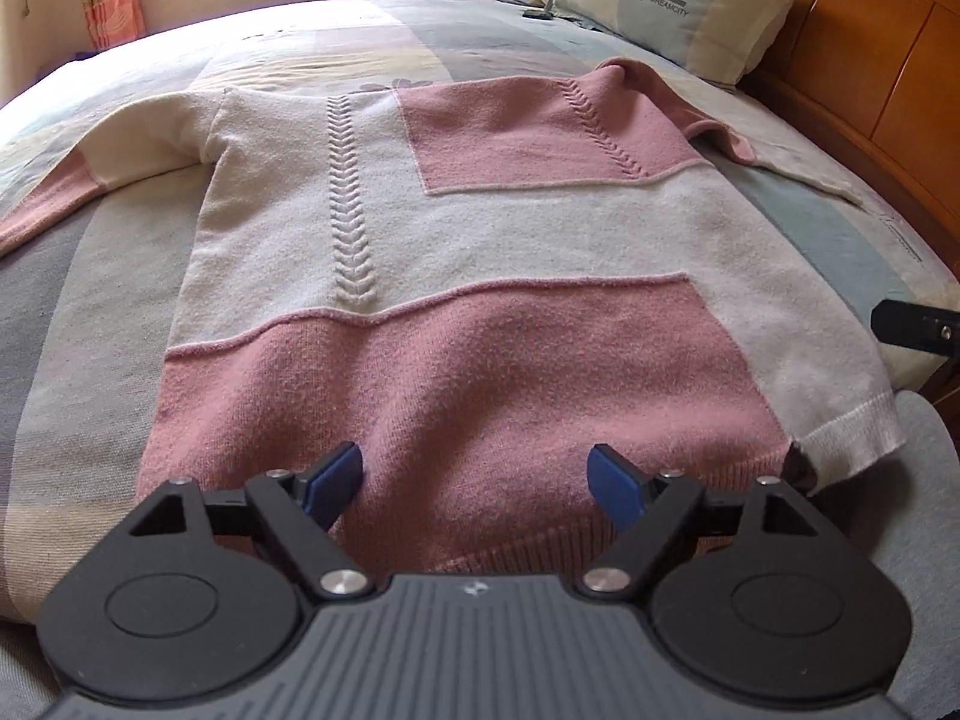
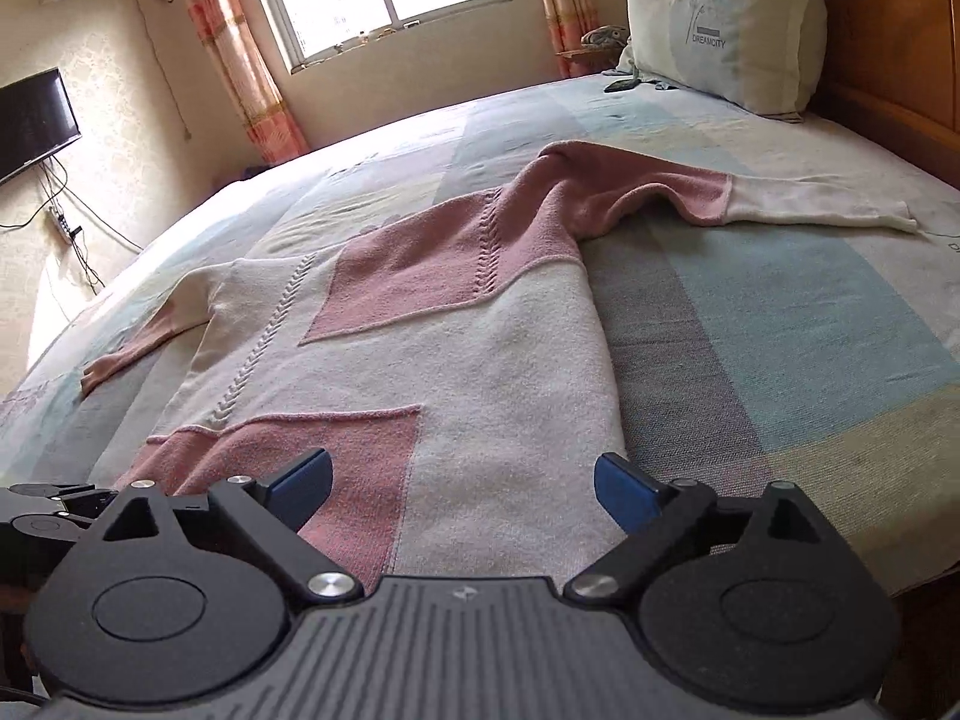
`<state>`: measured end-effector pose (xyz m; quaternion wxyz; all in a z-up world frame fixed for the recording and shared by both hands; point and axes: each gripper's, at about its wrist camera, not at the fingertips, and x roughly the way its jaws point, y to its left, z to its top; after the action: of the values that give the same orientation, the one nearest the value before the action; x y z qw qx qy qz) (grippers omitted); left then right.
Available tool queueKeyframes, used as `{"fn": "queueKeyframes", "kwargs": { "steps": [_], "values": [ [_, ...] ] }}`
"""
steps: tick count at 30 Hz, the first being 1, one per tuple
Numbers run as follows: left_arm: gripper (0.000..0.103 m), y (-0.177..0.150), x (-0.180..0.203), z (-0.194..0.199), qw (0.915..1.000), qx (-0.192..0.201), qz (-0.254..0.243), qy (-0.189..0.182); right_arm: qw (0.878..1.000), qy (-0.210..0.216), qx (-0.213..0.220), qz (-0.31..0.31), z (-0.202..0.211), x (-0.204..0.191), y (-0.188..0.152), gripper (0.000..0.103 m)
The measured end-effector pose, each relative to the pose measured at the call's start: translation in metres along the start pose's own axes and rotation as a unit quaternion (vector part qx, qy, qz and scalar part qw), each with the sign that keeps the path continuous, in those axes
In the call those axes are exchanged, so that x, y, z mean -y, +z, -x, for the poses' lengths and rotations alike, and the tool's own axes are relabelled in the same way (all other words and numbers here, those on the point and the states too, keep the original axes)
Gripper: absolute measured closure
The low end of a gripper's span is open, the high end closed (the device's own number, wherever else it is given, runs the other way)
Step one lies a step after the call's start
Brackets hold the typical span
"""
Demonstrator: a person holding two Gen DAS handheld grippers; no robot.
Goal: Fold clothes
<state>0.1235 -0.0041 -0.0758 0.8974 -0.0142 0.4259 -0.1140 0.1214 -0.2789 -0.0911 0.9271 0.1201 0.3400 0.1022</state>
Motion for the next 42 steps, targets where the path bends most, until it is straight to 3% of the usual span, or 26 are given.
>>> {"fn": "queueKeyframes", "kwargs": {
  "steps": [4, 8, 14, 15, 18, 21, 28, 35, 38, 42],
  "values": [
    [0.020, 0.034, -0.009, -0.001, 0.9989, 0.043, -0.018, 0.010, 0.999, -0.006, -0.003, 0.033, -0.004, -0.009, -0.002, 0.001],
    [0.020, 0.066, -0.021, -0.028, 0.9965, 0.059, -0.053, 0.025, 0.995, 0.003, -0.016, 0.100, -0.037, -0.034, 0.008, 0.000],
    [0.020, 0.090, -0.051, -0.091, 0.9938, 0.014, -0.109, 0.014, 0.971, 0.056, -0.026, 0.231, -0.113, -0.092, 0.026, 0.000],
    [0.013, 0.091, -0.055, -0.095, 0.9935, 0.011, -0.113, 0.002, 0.968, 0.067, -0.035, 0.240, -0.127, -0.098, 0.029, 0.000],
    [0.008, 0.096, -0.069, -0.104, 0.9919, 0.004, -0.121, -0.039, 0.957, 0.086, -0.084, 0.264, -0.160, -0.110, 0.031, 0.000],
    [0.007, 0.102, -0.072, -0.105, 0.9921, -0.029, -0.112, -0.050, 0.947, 0.094, -0.130, 0.278, -0.175, -0.114, 0.034, 0.000],
    [0.004, 0.119, -0.079, -0.105, 0.9878, -0.107, -0.089, -0.070, 0.924, 0.065, -0.251, 0.282, -0.188, -0.128, 0.051, 0.000],
    [0.006, 0.133, -0.111, -0.095, 0.9715, -0.219, 0.019, -0.089, 0.897, 0.006, -0.356, 0.262, -0.205, -0.145, 0.061, 0.000],
    [0.006, 0.157, -0.126, -0.083, 0.9701, -0.216, 0.053, -0.098, 0.879, -0.004, -0.400, 0.261, -0.218, -0.150, 0.067, 0.000],
    [0.006, 0.198, -0.142, -0.069, 0.9734, -0.200, 0.045, -0.103, 0.859, -0.018, -0.441, 0.261, -0.230, -0.156, 0.071, 0.000]
  ]
}}
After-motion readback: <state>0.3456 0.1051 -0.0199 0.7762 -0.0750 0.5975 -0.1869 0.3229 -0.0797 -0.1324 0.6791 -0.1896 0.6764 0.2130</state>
